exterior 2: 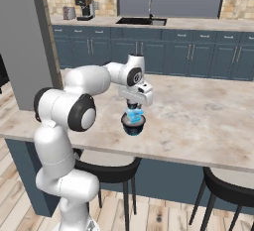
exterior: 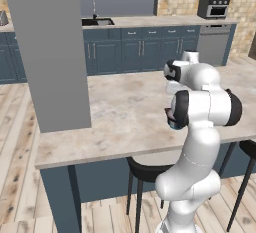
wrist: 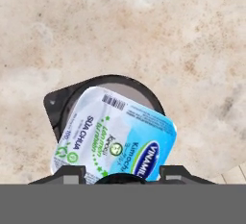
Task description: Stack the yogurt containers by placing the smaller containers on top of the larger containers.
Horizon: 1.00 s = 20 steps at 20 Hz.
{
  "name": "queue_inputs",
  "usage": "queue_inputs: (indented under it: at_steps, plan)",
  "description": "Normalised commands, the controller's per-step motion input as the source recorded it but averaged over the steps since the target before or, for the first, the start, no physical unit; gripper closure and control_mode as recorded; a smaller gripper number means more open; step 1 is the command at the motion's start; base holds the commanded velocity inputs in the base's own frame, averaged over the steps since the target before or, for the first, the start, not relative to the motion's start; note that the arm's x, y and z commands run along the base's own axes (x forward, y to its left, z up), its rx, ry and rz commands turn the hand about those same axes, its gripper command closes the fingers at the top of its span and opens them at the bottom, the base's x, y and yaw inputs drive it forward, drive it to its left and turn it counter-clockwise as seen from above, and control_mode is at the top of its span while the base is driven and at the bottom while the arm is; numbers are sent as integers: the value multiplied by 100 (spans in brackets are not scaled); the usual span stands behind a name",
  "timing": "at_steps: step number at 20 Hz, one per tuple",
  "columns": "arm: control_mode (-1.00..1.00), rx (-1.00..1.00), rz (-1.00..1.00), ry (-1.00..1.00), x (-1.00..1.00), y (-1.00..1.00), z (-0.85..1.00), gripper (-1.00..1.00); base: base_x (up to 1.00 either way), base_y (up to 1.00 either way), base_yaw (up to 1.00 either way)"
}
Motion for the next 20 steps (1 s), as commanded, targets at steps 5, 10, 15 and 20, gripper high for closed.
queue_inputs:
  at_steps: [5, 10, 15, 20]
  plan:
    - [-100, 0, -2, 1, 0, 8, -3, 100, 0, 0, 0]
    - [-100, 0, -1, 0, 1, 4, -6, 100, 0, 0, 0]
    - [-100, 0, 0, 0, 8, 0, -10, 100, 0, 0, 0]
    - [-100, 0, 0, 0, 10, -2, -11, 100, 0, 0, 0]
